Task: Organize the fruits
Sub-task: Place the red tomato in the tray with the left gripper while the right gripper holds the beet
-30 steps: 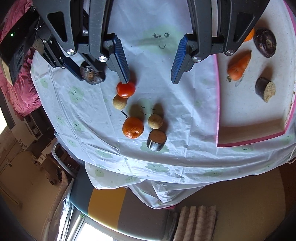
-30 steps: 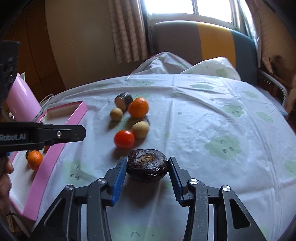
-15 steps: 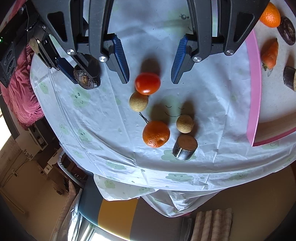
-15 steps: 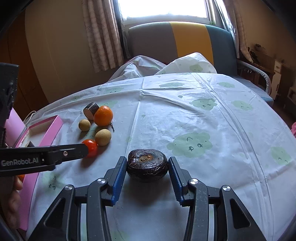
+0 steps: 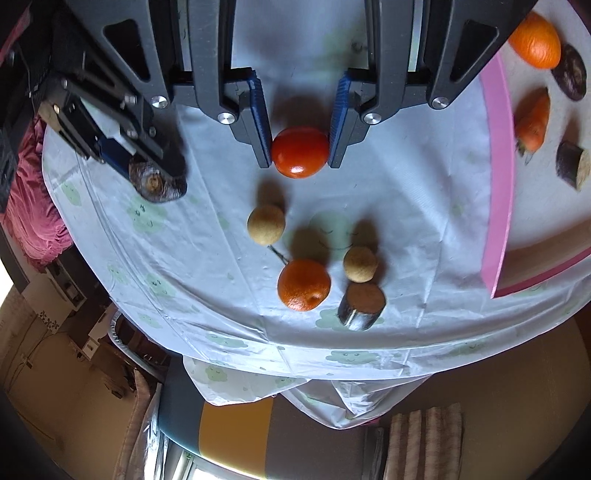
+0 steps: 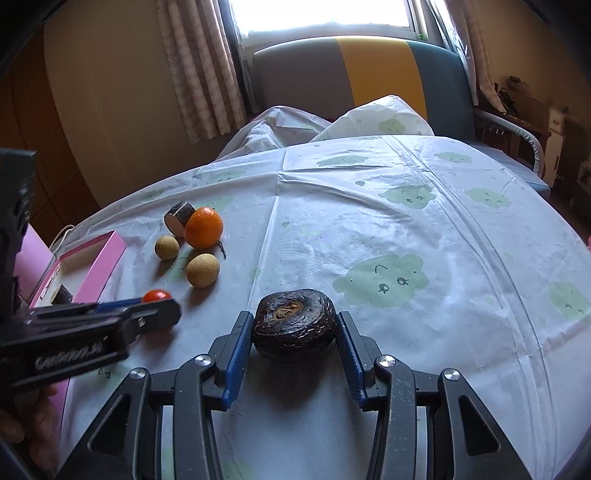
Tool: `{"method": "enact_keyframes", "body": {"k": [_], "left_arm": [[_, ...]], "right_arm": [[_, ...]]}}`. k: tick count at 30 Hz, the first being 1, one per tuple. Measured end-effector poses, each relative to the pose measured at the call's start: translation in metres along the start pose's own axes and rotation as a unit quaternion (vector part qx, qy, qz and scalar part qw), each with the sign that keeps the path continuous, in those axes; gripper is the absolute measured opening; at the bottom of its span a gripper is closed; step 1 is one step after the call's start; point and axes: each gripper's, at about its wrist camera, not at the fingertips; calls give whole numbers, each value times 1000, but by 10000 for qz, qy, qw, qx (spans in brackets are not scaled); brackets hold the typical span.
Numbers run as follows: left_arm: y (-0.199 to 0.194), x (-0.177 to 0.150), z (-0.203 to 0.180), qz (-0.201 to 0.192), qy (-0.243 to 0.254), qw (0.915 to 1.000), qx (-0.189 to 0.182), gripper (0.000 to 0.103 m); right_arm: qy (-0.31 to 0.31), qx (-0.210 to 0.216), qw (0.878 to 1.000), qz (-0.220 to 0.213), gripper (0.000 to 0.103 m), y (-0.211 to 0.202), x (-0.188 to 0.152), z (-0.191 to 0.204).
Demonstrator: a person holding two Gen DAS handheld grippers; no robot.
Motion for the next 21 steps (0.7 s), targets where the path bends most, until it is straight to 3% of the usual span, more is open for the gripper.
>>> {"method": "enact_keyframes", "body": {"k": [11, 21], "left_arm": [[-49, -38, 22, -429, -238, 9987, 129, 30], [-91, -75, 69, -871, -714, 9925, 467, 30]], "right_arm": [[-130, -256, 9995, 89, 45, 4, 1, 7], [-336, -560, 9978, 130, 44, 5, 0, 16]]}}
Point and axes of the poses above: each gripper's, at about its wrist camera, not at the fingertips, and y roughly the way its jaws point, z to its left, x to its top, and after that the axes turned 15 degrees about z, right-handed
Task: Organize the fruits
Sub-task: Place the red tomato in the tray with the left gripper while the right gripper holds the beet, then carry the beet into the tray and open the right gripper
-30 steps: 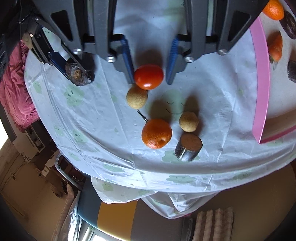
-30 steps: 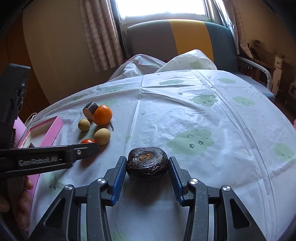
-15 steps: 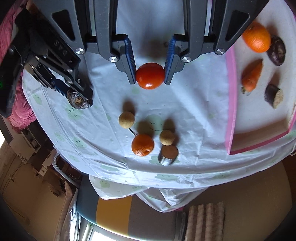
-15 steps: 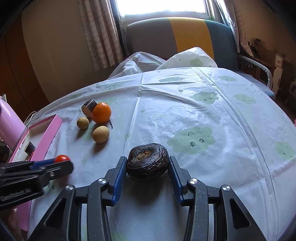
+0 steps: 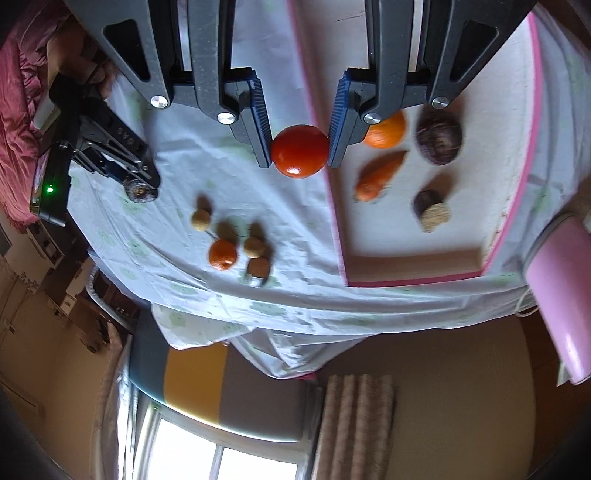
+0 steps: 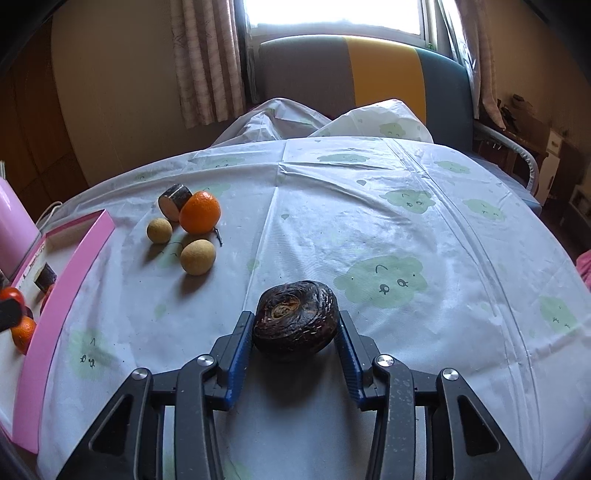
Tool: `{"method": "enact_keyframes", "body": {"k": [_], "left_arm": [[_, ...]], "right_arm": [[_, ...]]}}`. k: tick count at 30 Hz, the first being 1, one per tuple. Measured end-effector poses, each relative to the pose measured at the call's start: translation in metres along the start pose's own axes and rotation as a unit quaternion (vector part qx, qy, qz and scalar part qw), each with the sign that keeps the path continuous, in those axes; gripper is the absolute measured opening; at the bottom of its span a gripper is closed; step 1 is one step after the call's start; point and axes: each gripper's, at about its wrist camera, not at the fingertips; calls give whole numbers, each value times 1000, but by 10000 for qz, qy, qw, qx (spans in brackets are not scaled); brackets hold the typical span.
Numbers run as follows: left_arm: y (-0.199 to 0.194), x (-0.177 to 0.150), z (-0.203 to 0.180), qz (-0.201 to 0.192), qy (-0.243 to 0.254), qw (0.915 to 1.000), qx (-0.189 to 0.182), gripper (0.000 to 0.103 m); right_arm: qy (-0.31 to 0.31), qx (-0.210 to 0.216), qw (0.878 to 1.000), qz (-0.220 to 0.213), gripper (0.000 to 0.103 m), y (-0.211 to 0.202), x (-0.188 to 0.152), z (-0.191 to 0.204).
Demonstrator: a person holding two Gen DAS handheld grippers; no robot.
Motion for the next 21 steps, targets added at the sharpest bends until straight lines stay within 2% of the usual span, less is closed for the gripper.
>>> {"method": "enact_keyframes", "body": {"k": [8, 14, 21], "left_arm": [[-7, -21, 56, -32, -598, 9978, 297, 30], [-4, -35, 99, 50, -1093, 9927, 507, 30], [-3, -44, 121, 173, -1476, 9869, 627, 34]], "right_arm": [[-81, -137, 9999, 20, 44, 1, 0, 3], [-138, -242, 9996, 30, 44, 1, 0, 6], [-172, -308, 9994, 41, 44, 1, 0, 9]]}}
Point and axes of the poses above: each gripper's, at about its wrist camera, not at the fingertips, and y roughly the way its jaws point, z to its left, x to its top, and after that the axes turned 15 degrees about z, right-handed
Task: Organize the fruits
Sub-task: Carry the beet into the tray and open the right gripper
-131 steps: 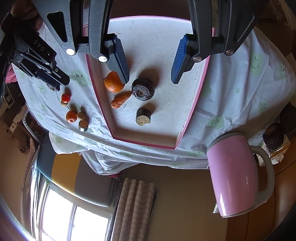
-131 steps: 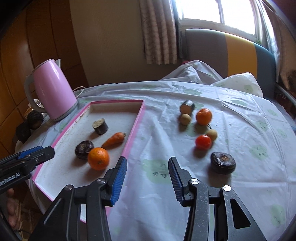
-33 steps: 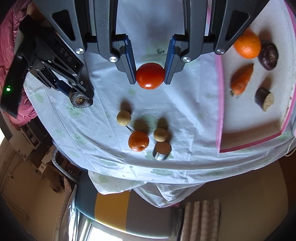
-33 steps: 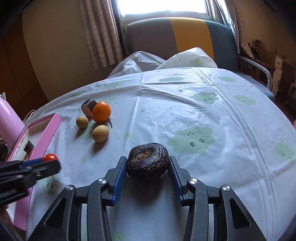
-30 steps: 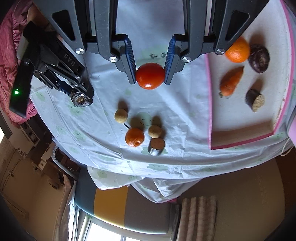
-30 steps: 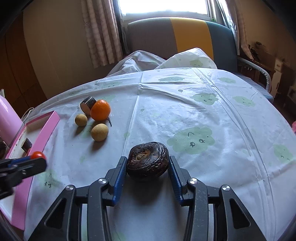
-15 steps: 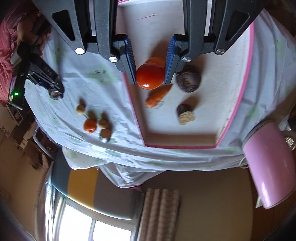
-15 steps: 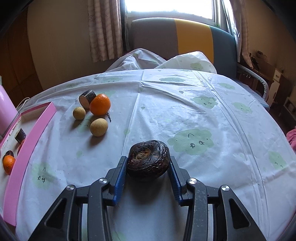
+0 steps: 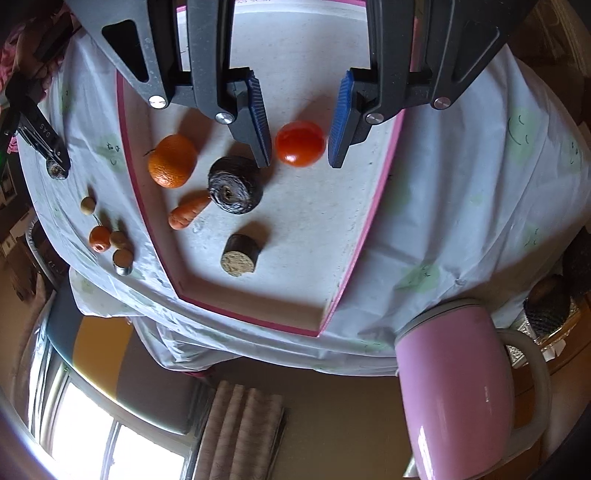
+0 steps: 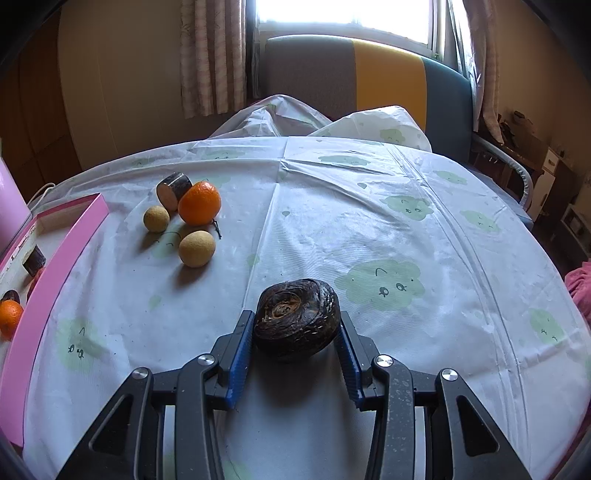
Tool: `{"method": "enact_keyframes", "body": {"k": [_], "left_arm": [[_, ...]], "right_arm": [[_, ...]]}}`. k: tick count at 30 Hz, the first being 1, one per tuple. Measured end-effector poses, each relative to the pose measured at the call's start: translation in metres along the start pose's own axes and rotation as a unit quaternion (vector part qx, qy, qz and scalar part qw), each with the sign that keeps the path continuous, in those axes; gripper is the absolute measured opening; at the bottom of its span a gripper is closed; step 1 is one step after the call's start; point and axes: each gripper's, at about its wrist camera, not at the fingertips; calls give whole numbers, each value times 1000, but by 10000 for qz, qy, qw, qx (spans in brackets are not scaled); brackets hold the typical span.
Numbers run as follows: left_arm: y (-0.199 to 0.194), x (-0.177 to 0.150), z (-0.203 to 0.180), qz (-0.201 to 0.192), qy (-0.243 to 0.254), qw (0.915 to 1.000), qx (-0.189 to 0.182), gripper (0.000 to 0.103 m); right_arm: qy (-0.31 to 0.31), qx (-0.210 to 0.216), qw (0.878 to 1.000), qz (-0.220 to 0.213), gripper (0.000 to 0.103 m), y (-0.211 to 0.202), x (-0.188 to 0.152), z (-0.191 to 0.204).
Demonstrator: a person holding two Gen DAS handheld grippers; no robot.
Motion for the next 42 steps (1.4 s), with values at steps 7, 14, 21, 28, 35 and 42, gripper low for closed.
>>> {"method": "enact_keyframes", "body": {"k": [7, 14, 21, 28, 35, 42], "left_arm": [[-14, -4, -1, -174, 43, 9998, 22, 35], [-28, -6, -5, -350, 130, 9993, 21, 35], [-34, -12, -10, -422, 245, 9988, -6, 35], [-31, -14, -12, -356, 280, 9990, -19, 35], [-28, -16, -10, -316, 263, 9992, -13, 35], [-26, -14, -3, -310, 132, 9994, -7, 35]], "right_arm": [[-21, -39, 10000, 11, 44, 0, 0, 1], [-20, -34, 10000, 12, 43, 0, 0, 1], [-150, 17, 9999, 61, 43, -7, -3, 6], [-421, 367, 9984, 52, 43, -19, -14, 31], [-613, 872, 9943, 7, 43, -35, -17, 59], [-1272, 1762, 9760, -151, 43, -69, -18, 116]]}}
Point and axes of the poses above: each gripper's, at about its wrist camera, not at the fingertips, and y roughly the way its jaws point, z to its left, x to its top, and after that the axes turned 15 degrees about z, right-handed
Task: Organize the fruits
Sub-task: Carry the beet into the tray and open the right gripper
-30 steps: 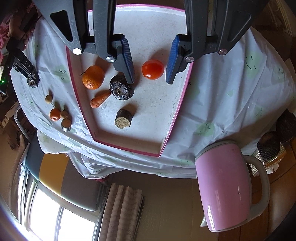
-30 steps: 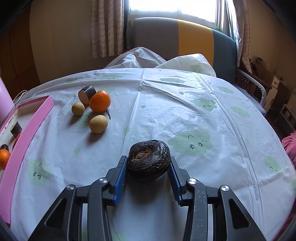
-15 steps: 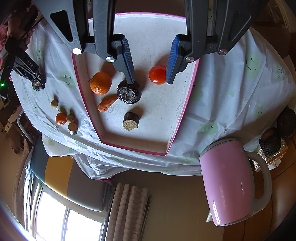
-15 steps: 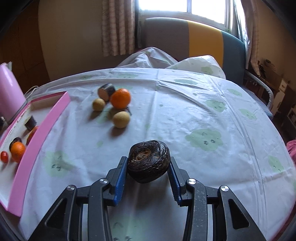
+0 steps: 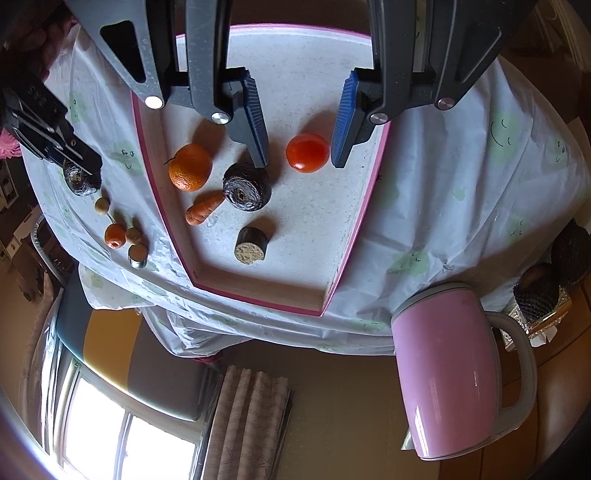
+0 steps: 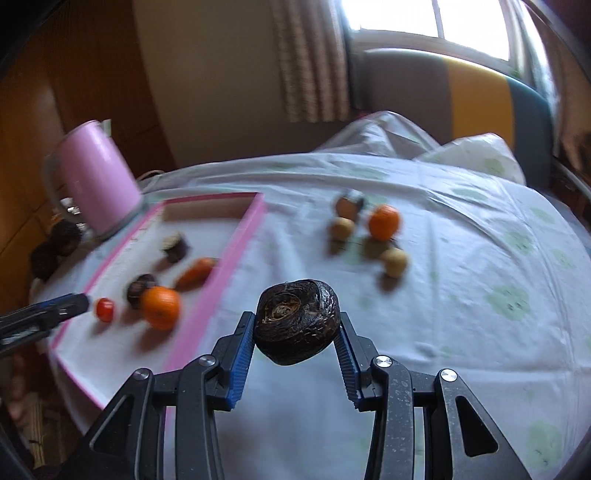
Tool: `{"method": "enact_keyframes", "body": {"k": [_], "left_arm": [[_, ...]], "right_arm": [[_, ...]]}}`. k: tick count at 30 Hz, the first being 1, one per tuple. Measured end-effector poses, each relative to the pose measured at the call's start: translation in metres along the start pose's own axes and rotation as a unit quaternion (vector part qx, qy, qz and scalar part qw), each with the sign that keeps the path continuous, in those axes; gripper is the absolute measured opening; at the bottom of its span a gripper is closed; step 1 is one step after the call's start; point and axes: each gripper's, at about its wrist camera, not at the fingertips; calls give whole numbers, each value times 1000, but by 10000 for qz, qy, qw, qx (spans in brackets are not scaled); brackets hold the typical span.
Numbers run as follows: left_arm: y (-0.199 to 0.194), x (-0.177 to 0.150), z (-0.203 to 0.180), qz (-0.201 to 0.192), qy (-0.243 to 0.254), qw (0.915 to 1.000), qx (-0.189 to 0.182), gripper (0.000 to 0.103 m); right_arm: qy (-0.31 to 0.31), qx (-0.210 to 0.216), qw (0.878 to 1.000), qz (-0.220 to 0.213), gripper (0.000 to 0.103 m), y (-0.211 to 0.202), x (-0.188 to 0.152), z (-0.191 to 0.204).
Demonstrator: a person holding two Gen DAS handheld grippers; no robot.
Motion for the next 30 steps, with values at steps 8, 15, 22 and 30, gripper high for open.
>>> {"method": "enact_keyframes", "body": {"k": [8, 15, 22, 30], "left_arm": [[-2, 2, 4, -60, -68, 10000, 3, 35], [-6, 3, 8, -119, -102, 9999, 16, 35], [-12, 0, 10, -181, -97, 9998, -30, 35], [-19, -2, 5, -234, -20, 9997, -43, 35]], "right_arm": [[-870, 682, 9934, 298, 43, 16, 8, 72], [-1221, 707, 9883, 582, 44, 37, 2, 102], [-1112, 567, 9910, 485, 48, 34, 3, 99], [-949, 463, 9942, 221, 48, 17, 1, 95]]}}
Point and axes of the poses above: each gripper's, at about its wrist camera, not at the fingertips, and y roughly the way its jaws point, z to its left, x to its top, and after that the axes turned 15 degrees about z, right-handed
